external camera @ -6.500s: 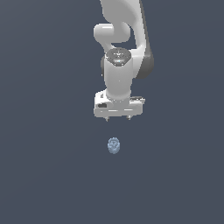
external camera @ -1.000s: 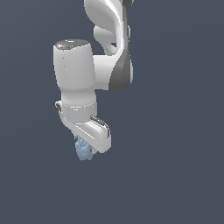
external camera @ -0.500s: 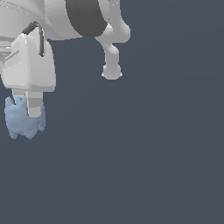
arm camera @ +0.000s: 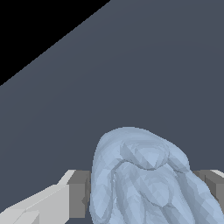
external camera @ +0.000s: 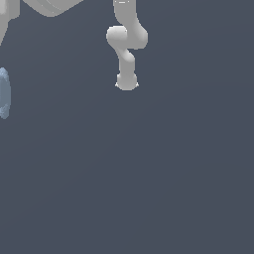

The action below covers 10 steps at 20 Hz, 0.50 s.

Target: Pick up the object and move it to a goal position.

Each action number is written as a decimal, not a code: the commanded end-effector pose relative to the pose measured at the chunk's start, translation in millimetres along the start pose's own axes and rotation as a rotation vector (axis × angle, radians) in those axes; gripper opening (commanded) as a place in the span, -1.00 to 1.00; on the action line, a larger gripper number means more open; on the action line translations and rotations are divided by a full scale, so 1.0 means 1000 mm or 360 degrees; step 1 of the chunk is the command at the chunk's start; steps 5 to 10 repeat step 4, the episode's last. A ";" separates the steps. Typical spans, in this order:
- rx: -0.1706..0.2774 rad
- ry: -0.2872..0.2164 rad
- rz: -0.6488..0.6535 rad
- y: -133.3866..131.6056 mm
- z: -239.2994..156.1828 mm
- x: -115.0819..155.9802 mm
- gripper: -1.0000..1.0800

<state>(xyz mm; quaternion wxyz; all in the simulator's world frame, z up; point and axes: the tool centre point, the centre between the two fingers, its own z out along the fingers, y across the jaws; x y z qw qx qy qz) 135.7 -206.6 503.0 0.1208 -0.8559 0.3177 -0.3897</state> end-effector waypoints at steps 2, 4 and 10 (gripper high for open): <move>0.0018 0.0015 0.0001 0.000 -0.006 0.005 -1.00; 0.0019 0.0014 0.0002 0.000 -0.006 0.005 -1.00; 0.0019 0.0014 0.0002 0.000 -0.006 0.005 -1.00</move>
